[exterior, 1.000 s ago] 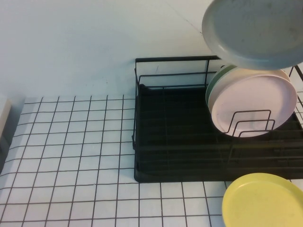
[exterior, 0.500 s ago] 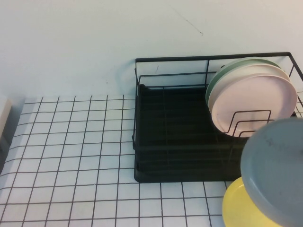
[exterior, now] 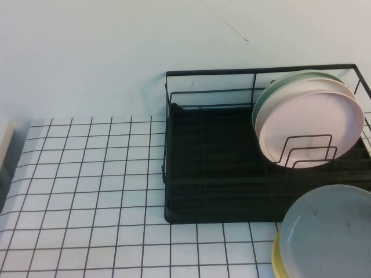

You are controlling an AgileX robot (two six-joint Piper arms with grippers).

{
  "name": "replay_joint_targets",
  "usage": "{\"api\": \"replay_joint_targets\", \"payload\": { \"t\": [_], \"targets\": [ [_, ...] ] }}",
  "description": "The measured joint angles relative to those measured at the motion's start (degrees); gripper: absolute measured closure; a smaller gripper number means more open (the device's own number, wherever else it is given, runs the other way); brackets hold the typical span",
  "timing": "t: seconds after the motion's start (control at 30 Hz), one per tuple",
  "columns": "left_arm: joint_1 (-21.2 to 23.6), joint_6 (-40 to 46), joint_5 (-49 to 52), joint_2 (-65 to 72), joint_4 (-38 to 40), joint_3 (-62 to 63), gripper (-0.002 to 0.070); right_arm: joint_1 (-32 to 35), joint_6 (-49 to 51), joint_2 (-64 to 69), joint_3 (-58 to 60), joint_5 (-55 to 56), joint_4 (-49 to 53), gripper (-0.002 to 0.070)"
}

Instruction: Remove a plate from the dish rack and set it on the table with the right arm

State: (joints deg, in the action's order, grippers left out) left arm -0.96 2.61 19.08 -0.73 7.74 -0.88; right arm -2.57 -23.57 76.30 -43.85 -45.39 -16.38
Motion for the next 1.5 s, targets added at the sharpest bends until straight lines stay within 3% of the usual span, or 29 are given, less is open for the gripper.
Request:
{"api": "replay_joint_targets", "payload": {
  "t": [0.1, 0.3, 0.5, 0.6, 0.67, 0.73, 0.87, 1.2, 1.5],
  "targets": [
    [0.0, 0.0, 0.0, 0.0, 0.0, 0.0, 0.0678, 0.0, 0.21, 0.92, 0.0, 0.24, -0.14, 0.0526],
    [0.0, 0.0, 0.0, 0.0, 0.0, 0.0, 0.0678, 0.0, 0.36, 1.34, 0.0, 0.24, 0.7, 0.0333],
    [0.0, 0.0, 0.0, 0.0, 0.0, 0.0, 0.0678, 0.0, 0.97, 1.21, -3.22, -4.05, 6.6, 0.0299],
    [0.0, 0.0, 0.0, 0.0, 0.0, 0.0, 0.0678, 0.0, 1.01, -0.87, -7.39, -6.61, 10.0, 0.0331],
    [0.0, -0.17, 0.0, 0.0, 0.0, 0.0, 0.0678, 0.0, 1.01, -3.95, -9.74, -7.16, 11.89, 0.0414],
    [0.0, -0.17, 0.0, 0.0, 0.0, 0.0, 0.0678, 0.0, 1.01, -8.8, -11.67, -7.21, 12.92, 0.0545],
    [0.0, -0.17, 0.0, 0.0, 0.0, 0.0, 0.0678, 0.0, 1.01, -20.84, -12.28, -5.51, 14.11, 0.065],
    [0.0, -0.17, 0.0, 0.0, 0.0, 0.0, 0.0678, 0.0, 1.23, -47.42, -3.41, -0.6, 17.47, 0.0678],
    [0.0, -0.17, 0.0, 0.0, 0.0, 0.0, 0.0678, 0.0, 1.23, -53.34, 4.52, -3.47, 17.55, 0.0678]
  ]
}}
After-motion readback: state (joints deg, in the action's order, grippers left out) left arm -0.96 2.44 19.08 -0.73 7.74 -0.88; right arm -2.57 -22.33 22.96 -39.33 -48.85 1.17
